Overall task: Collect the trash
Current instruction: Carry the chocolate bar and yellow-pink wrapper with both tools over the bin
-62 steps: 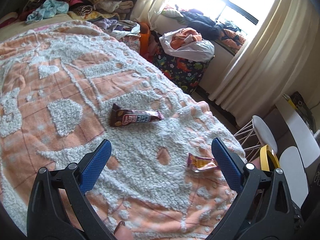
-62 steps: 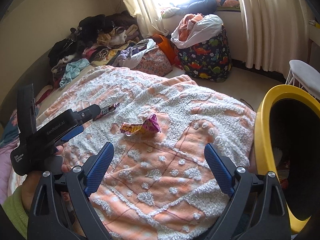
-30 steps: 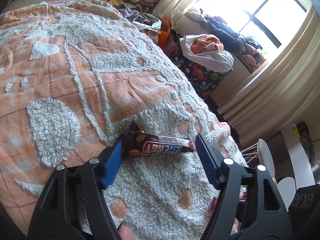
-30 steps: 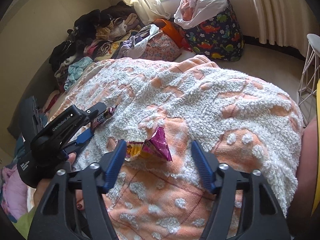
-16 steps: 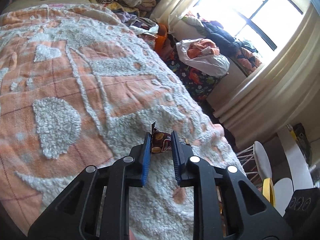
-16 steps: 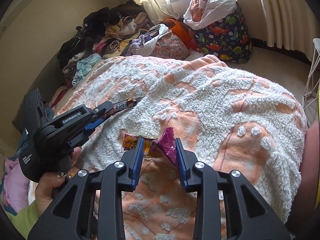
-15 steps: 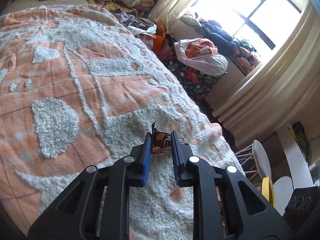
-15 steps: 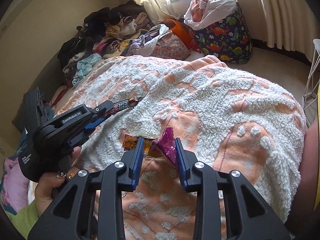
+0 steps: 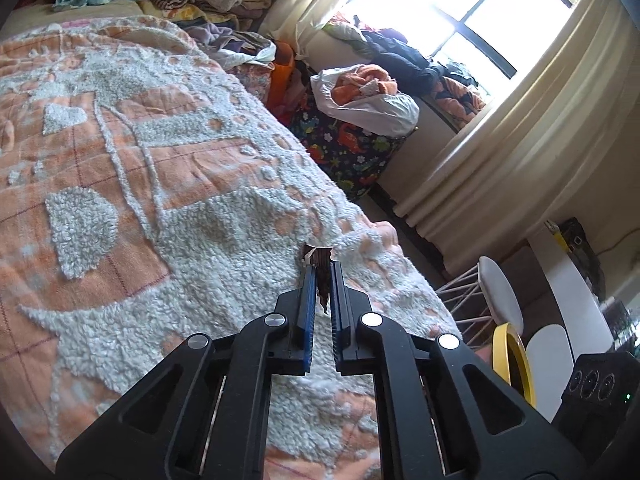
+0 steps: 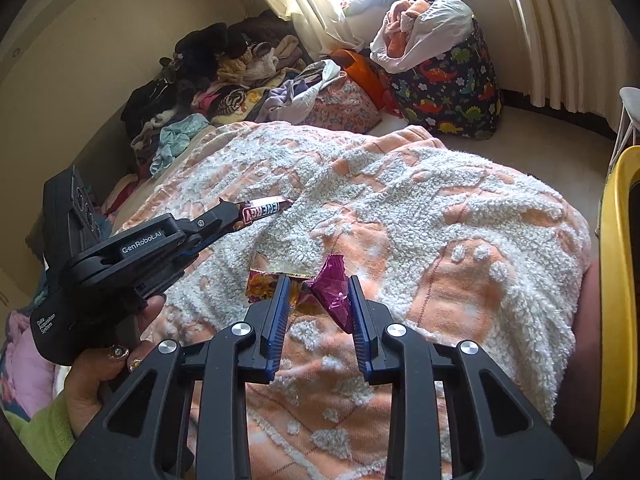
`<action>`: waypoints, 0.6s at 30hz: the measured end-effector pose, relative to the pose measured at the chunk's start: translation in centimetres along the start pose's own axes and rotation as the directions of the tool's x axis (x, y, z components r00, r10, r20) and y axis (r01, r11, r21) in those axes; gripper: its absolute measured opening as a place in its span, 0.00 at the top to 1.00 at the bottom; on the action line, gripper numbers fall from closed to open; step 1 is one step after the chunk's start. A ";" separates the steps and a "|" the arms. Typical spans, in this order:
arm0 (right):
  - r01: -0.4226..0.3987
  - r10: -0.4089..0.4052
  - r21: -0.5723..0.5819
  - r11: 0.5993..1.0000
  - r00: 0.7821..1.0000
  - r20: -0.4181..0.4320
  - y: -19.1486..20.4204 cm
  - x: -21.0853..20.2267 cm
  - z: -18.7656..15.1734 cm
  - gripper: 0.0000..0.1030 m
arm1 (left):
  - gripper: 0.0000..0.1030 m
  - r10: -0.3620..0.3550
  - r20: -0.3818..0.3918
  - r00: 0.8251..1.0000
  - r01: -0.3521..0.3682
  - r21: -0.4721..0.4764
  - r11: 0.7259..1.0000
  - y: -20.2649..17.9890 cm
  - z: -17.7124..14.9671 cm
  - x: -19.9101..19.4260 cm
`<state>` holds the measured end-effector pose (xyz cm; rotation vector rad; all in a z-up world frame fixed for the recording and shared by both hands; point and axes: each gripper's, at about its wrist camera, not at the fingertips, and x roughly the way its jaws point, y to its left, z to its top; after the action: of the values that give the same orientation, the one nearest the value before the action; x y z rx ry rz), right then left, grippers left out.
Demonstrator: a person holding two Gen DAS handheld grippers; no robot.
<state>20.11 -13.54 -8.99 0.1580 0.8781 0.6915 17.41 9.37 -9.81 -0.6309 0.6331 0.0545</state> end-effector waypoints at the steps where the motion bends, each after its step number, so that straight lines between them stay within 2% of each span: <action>1: 0.002 -0.002 0.000 1.000 1.000 0.004 -0.1 -0.2 0.0 0.73 | 0.97 -0.004 0.000 1.000 0.004 0.014 1.000 -0.5 -0.1 -0.2; 18: 0.021 -0.020 -0.007 1.000 0.998 0.054 -0.3 -3.9 -0.6 0.74 | 0.97 -0.030 0.007 1.000 0.028 0.116 0.993 -4.1 -0.8 -1.6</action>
<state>18.05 -16.29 -6.96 0.1596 0.8242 0.6686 16.60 5.85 -7.21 -0.5271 0.6137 -0.0066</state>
